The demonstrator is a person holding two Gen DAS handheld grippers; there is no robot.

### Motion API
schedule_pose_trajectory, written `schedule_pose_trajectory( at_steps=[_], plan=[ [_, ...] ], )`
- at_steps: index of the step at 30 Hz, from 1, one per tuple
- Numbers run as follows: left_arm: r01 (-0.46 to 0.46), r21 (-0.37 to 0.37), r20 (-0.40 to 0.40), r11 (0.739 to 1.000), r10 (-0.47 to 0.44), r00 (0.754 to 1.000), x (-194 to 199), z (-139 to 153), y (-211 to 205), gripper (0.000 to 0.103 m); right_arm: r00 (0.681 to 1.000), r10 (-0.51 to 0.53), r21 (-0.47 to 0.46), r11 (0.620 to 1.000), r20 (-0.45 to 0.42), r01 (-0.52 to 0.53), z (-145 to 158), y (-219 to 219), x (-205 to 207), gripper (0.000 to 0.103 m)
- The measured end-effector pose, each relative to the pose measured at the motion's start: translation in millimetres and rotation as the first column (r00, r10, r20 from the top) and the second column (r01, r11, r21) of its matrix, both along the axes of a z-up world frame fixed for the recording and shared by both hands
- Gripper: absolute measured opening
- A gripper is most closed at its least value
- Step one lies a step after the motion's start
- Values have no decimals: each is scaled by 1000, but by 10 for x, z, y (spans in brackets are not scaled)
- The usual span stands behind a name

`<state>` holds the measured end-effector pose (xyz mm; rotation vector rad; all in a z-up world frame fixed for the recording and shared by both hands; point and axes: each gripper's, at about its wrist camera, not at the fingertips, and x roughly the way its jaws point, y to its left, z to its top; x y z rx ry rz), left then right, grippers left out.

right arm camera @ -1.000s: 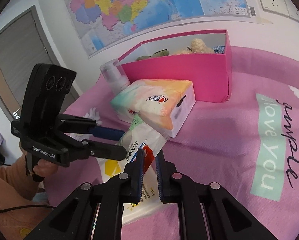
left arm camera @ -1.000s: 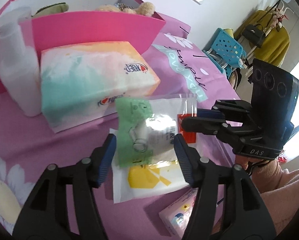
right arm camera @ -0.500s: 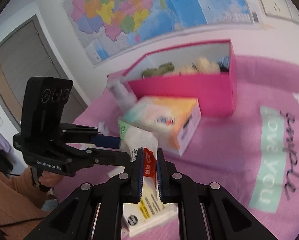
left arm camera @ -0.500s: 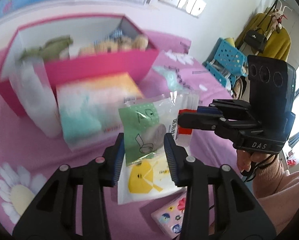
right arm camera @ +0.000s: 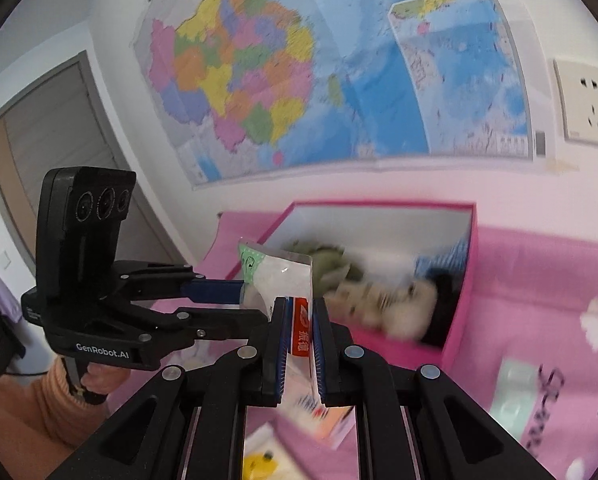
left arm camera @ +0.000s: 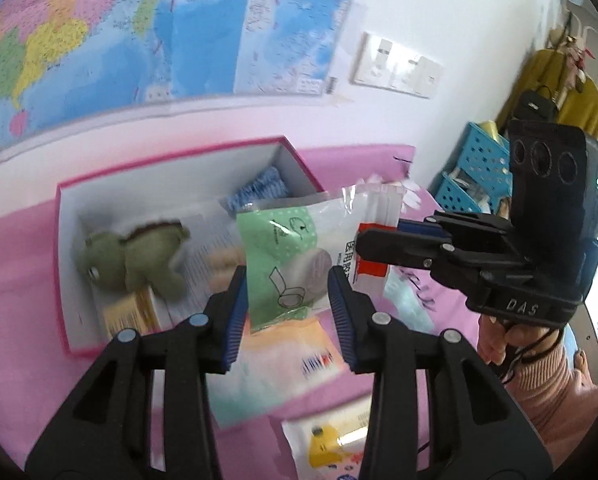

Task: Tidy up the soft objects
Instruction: 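Lower the clear pack into the pink box and open the left gripper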

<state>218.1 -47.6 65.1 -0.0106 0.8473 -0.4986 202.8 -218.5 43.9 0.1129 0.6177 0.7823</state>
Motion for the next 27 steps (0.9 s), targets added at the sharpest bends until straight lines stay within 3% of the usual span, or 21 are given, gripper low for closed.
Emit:
schedule_pose_trajectory(
  at_steps=[13, 17, 19, 27],
  plan=[
    [-128, 76, -126, 989, 137, 983, 750, -216, -30, 42, 988, -104, -27, 994, -114, 102, -144, 116, 1004, 11],
    [-168, 103, -142, 980, 181, 973, 843, -272, -8, 45, 978, -158, -57, 987, -136, 151, -225, 142, 1179, 19],
    [-181, 110, -138, 977, 196, 971, 838, -277, 5, 47, 972, -191, -74, 981, -140, 182, -259, 142, 1253, 33],
    [-173, 94, -42, 980, 177, 983, 489, -127, 46, 47, 975, -198, -54, 980, -104, 194, -193, 0, 977, 36]
  ],
)
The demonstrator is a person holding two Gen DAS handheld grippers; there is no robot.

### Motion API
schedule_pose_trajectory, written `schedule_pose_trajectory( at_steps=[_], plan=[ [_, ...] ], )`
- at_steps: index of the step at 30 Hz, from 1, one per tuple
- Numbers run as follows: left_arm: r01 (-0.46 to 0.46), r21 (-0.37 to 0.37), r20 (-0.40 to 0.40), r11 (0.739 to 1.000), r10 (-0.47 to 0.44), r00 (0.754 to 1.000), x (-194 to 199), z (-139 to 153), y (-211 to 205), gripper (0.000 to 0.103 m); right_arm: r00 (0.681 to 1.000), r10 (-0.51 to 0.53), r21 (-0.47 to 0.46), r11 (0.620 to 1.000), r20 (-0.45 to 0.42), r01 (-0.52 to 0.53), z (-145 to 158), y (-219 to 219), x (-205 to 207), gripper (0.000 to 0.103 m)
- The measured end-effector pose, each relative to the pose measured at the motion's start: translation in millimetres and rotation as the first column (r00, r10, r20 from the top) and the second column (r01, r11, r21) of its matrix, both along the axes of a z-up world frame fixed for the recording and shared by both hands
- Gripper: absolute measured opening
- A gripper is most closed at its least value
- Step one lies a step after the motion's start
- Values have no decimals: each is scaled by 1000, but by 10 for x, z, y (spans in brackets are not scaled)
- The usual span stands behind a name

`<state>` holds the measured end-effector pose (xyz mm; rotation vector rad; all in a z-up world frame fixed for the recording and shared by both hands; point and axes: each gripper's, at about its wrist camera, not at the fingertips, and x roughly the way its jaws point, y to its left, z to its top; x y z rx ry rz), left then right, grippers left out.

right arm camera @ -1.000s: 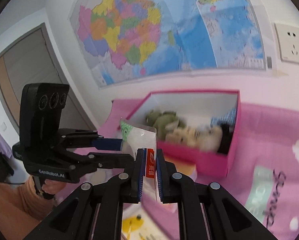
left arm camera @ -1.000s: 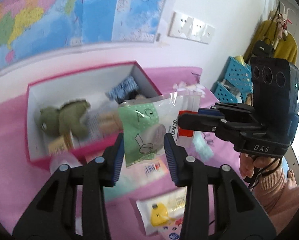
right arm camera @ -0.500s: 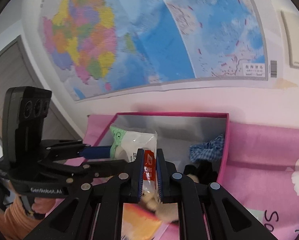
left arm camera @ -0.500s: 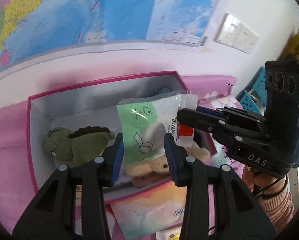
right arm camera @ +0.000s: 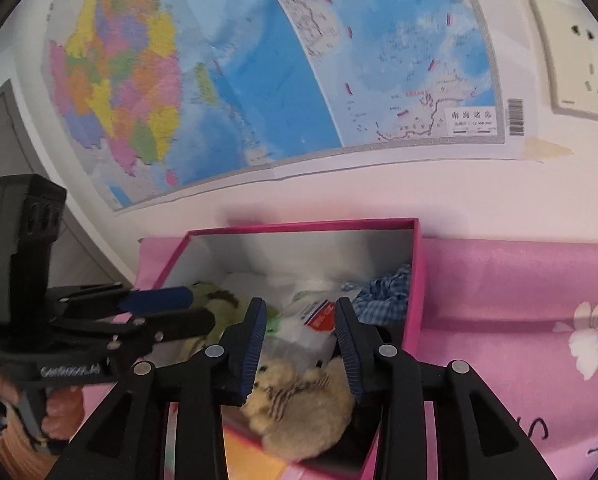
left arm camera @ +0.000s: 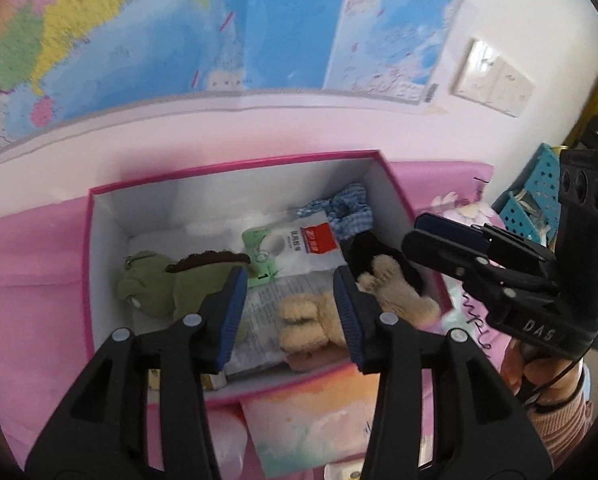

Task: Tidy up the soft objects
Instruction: 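Lower the clear pack into the pink box and open the left gripper, then move the left gripper to the pink floral tissue pack and grasp it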

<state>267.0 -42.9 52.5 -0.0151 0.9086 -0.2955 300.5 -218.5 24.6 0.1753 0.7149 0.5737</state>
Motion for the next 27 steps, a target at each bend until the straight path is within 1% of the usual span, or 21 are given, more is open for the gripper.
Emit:
schedule_pose_trajectory(
  at_steps=[2, 3, 6, 8, 13, 16, 18, 20, 22, 27],
  plan=[
    [27, -10, 38, 1000, -26, 999, -170, 83, 18, 47, 1000, 19, 17, 1000, 19, -19, 65, -47, -157, 36],
    [50, -19, 64, 999, -49, 997, -312, 134, 28, 47, 999, 31, 26, 999, 26, -32, 98, -71, -224, 38],
    [99, -39, 110, 994, -94, 989, -609, 234, 20, 51, 995, 84, 67, 994, 49, -87, 212, -150, -520, 46],
    [124, -37, 142, 992, -118, 983, -842, 284, 35, 52, 991, 117, 84, 989, 66, -123, 286, -177, -706, 47],
    [177, -52, 166, 983, -167, 972, -1318, 287, 100, 52, 980, 177, 117, 975, 88, -187, 395, -309, -1144, 51],
    [205, -67, 151, 977, -193, 970, -1550, 202, 166, 52, 977, 197, 131, 969, 87, -207, 406, -398, -1378, 52],
    [215, -60, 138, 975, -206, 969, -1704, 104, 177, 52, 975, 207, 125, 968, 83, -216, 403, -408, -1492, 52],
    [234, -71, 114, 970, -225, 968, -1818, 0, 182, 52, 972, 225, 126, 964, 71, -232, 363, -452, -1646, 53],
    [239, -70, 94, 969, -232, 968, -1923, -104, 181, 52, 971, 231, 116, 965, 55, -236, 301, -472, -1752, 56],
    [268, -96, 15, 959, -267, 963, -2111, -412, 162, 52, 967, 253, 99, 963, -26, -249, 3, -466, -2000, 56]
  ],
)
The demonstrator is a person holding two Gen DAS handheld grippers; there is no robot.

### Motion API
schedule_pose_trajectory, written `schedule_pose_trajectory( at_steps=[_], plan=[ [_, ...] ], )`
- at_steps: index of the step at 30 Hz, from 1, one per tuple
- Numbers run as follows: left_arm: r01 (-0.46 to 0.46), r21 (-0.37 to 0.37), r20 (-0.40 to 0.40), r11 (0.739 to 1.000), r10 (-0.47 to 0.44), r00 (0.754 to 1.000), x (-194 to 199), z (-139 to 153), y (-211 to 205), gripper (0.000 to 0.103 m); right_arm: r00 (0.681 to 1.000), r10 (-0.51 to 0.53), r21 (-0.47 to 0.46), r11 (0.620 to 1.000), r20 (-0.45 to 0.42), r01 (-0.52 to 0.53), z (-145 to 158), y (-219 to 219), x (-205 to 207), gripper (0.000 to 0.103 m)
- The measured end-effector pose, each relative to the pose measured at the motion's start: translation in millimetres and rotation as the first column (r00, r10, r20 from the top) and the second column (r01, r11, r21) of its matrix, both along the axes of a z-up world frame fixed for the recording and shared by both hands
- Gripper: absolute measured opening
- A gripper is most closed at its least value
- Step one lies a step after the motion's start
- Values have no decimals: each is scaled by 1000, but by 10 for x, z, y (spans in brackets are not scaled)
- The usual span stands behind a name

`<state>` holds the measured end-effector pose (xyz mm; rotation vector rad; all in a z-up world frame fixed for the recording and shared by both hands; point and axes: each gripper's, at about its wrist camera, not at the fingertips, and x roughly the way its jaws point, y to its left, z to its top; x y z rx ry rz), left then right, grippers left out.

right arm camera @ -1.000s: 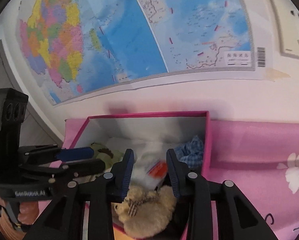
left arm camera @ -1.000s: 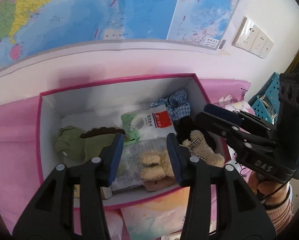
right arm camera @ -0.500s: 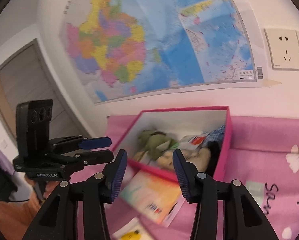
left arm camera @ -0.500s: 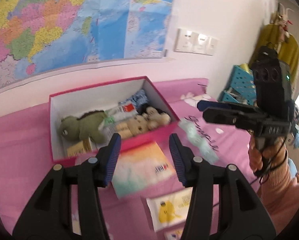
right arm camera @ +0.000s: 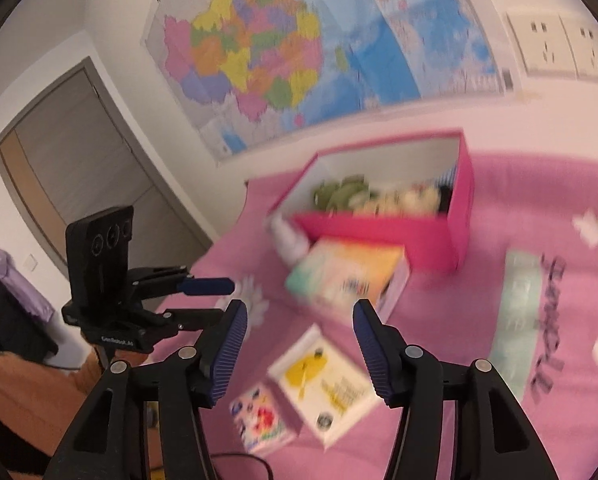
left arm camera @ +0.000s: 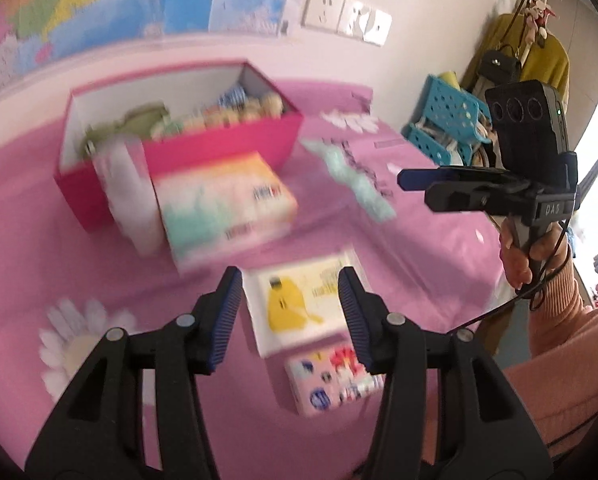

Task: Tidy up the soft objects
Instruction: 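Move the left gripper to the pink floral tissue pack and grasp it, then lift the floral tissue pack with the left gripper and carry it over the pink box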

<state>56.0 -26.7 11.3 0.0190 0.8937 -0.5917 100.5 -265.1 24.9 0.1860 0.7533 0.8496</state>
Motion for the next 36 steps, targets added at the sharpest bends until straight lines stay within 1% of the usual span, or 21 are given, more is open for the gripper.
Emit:
schedule_pose_trajectory(
  at_steps=[4, 8, 10, 13, 16, 18, 20, 21, 22, 23, 24, 26, 30, 36],
  plan=[
    [19, -2, -92, 1000, -19, 996, -111, -293, -37, 52, 997, 26, -45, 999, -73, -30, -308, 96, -137, 56],
    [31, 17, -158, 999, -28, 987, -215, -515, -82, 52, 987, 58, -82, 994, -152, -71, -629, 245, -230, 56],
    [27, 26, -172, 999, -22, 985, -251, -569, -76, 52, 978, 81, -90, 991, -192, -100, -788, 343, -282, 56],
    [19, 8, -197, 1000, -17, 980, -303, -619, -38, 52, 969, 102, -119, 984, -224, -131, -948, 451, -335, 56],
    [19, 4, -211, 1000, -17, 977, -346, -660, -26, 52, 959, 123, -111, 981, -256, -156, -1061, 520, -395, 56],
    [24, -4, -225, 1000, -25, 974, -373, -711, -25, 50, 956, 128, -112, 980, -264, -162, -1106, 545, -440, 56],
    [33, -12, -238, 999, -35, 971, -388, -746, -38, 44, 952, 131, -109, 980, -278, -166, -1155, 570, -467, 56],
    [37, -18, -239, 999, -40, 970, -402, -751, -46, 43, 952, 125, -113, 980, -281, -162, -1181, 580, -476, 56],
    [42, -22, -235, 999, -46, 971, -409, -742, -53, 42, 952, 125, -108, 981, -278, -160, -1190, 585, -482, 54],
    [45, -24, -233, 999, -49, 971, -424, -735, -56, 41, 953, 123, -102, 982, -275, -157, -1189, 593, -498, 51],
    [44, -22, -228, 999, -48, 973, -436, -725, -63, 41, 953, 122, -95, 984, -278, -154, -1196, 597, -496, 46],
    [42, -18, -225, 999, -45, 973, -441, -727, -75, 41, 954, 116, -103, 983, -276, -149, -1211, 616, -498, 42],
    [39, -47, -235, 998, -49, 971, -427, -730, -81, 41, 964, 99, -128, 983, -248, -134, -1199, 653, -514, 40],
    [39, -61, -191, 997, -50, 980, -413, -576, -98, 41, 973, 74, -124, 987, -216, -103, -1091, 614, -500, 38]
  ],
)
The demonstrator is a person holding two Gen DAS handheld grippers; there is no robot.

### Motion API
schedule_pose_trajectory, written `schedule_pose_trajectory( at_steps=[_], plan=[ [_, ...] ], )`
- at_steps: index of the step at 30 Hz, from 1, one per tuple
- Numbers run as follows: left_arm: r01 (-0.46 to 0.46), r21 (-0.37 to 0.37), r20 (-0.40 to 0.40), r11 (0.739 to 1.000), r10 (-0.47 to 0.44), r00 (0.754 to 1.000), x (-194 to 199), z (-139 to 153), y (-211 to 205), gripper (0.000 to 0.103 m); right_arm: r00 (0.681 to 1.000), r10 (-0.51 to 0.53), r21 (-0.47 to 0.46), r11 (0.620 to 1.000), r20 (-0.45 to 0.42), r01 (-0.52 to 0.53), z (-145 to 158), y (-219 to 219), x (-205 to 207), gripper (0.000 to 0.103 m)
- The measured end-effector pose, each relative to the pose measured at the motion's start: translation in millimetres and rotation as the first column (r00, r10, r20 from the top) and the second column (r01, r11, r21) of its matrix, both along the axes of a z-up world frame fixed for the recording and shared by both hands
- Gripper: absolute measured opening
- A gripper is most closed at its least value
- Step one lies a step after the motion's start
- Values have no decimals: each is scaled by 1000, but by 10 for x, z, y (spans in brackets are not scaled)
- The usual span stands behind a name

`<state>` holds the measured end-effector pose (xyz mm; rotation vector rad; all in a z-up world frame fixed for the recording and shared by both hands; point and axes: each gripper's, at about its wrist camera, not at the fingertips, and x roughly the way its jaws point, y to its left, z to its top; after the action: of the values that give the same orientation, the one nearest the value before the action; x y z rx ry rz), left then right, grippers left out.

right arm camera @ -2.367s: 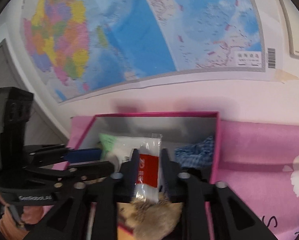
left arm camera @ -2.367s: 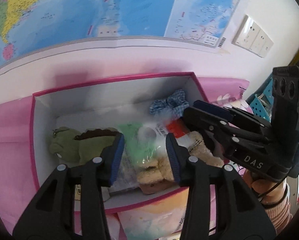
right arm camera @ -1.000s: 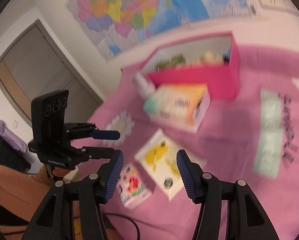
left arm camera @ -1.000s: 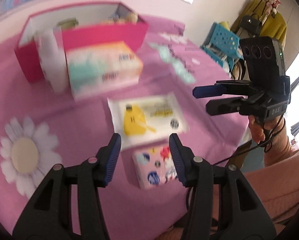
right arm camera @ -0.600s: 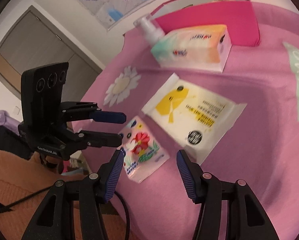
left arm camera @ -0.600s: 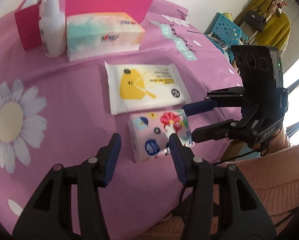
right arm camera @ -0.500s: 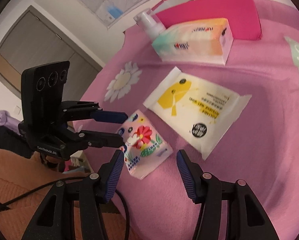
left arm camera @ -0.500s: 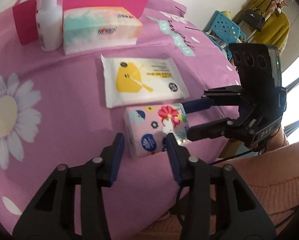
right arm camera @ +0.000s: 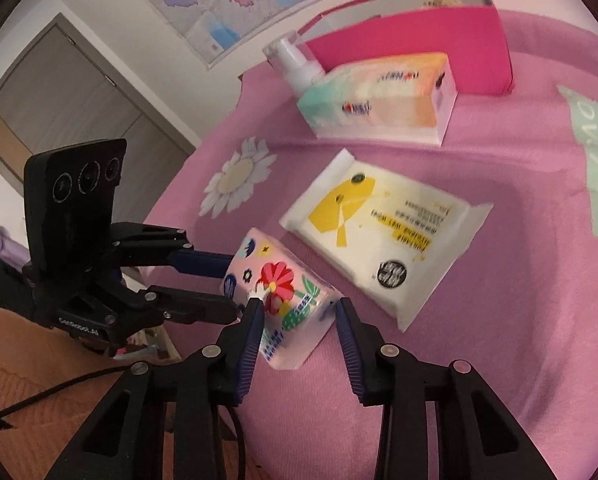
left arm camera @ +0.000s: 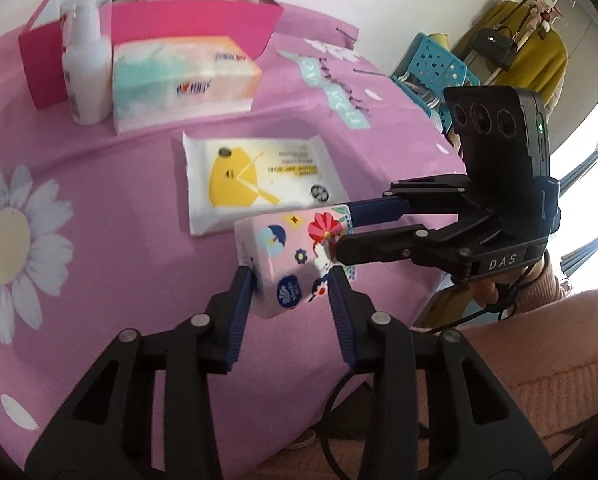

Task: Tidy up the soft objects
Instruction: 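Lift the floral tissue pack with the left gripper and carry it over the pink box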

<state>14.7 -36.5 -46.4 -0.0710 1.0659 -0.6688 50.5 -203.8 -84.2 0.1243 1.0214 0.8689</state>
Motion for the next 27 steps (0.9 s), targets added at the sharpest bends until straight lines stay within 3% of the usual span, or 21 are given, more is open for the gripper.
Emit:
schedule_pose_trajectory(
  at_steps=[27],
  plan=[
    [-57, -32, 148, 998, 61, 987, 400, 500, -79, 41, 976, -95, 73, 994, 196, 82, 686, -155, 390, 37]
  ],
)
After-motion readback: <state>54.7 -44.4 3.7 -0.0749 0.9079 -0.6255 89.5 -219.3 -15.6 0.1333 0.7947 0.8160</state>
